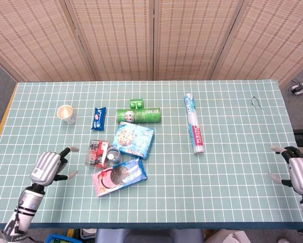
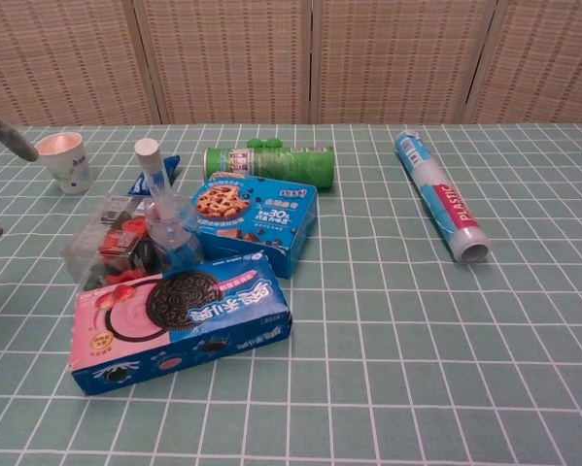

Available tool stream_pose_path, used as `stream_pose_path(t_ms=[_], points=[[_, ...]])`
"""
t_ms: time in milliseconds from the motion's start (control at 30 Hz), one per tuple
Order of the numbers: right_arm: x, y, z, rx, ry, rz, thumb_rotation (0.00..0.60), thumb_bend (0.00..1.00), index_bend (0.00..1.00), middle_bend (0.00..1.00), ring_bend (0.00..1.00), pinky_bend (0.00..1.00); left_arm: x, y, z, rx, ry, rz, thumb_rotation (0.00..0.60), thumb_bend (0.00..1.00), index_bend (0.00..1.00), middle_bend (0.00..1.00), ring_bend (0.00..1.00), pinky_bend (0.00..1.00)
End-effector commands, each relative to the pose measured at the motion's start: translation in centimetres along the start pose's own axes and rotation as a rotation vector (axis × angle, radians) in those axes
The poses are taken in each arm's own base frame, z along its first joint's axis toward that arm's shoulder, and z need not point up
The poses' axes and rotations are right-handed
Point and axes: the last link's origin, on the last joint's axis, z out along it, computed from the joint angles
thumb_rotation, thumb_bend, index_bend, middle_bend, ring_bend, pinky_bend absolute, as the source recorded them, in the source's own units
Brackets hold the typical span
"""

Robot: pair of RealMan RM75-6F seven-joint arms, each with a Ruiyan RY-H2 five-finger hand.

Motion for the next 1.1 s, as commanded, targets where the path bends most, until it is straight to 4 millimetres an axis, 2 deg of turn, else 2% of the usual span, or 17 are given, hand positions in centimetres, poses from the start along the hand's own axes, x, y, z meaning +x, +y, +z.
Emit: stream_pose_path(t_ms=[33,333,500,633,867,1100], points=[[0.3,0.1,-0.2,0.006,0.006,0.009,0.6,0.06,0.28,0.36,0.22,0.41,-0.5,1.7,1.4,-0.035,-0.023,-0.055,0.6,0.07,0.41,1.0,0.97,0.86],[1.0,0.4,-0.8,0.024,0.022,0.033,0.6,0.06,0.28,0.36,0.22,0.41,-2.4,4.1,4.0,-0.06,-0.059,-0.087,0.6,0.07,0.42,1.0,0.98,0.88],[1.1,0.5,-0.7,0.024,0.02,0.042,0.6,0.06,0.28,0.36,0.22,0.41,-3.1,5.4,5.2,-0.066,-0.028,-0.145,0.6,0.07,0.46,1.0,1.0,0.96],[0.9,0.5,-0.6,0.028,0.008,0.044,0.6,0.06,0.28,0.36,0.22,0.41,-3.6,6.2,5.9,-0.062,-0.042,-0.174,0.6,0.07,0.48,1.0,1.0,0.99],[1.0,0.6,-0.7,0.033,0.01,0.048,0.6,0.06,0.28,0.36,0.22,0.41,-4.1,7.3,6.8,-0.052,-0.052,-0.206,0.6,0.07,0.51,1.0,1.0,1.0],[1.2,0.6,-0.8,0.034,0.015,0.055,0.6,0.06,0.28,0.36,0.22,0.41,-4.3,7.5,7.5,-0.037,-0.06,-0.228,0.6,0.07,0.56,1.0,1.0,1.0]])
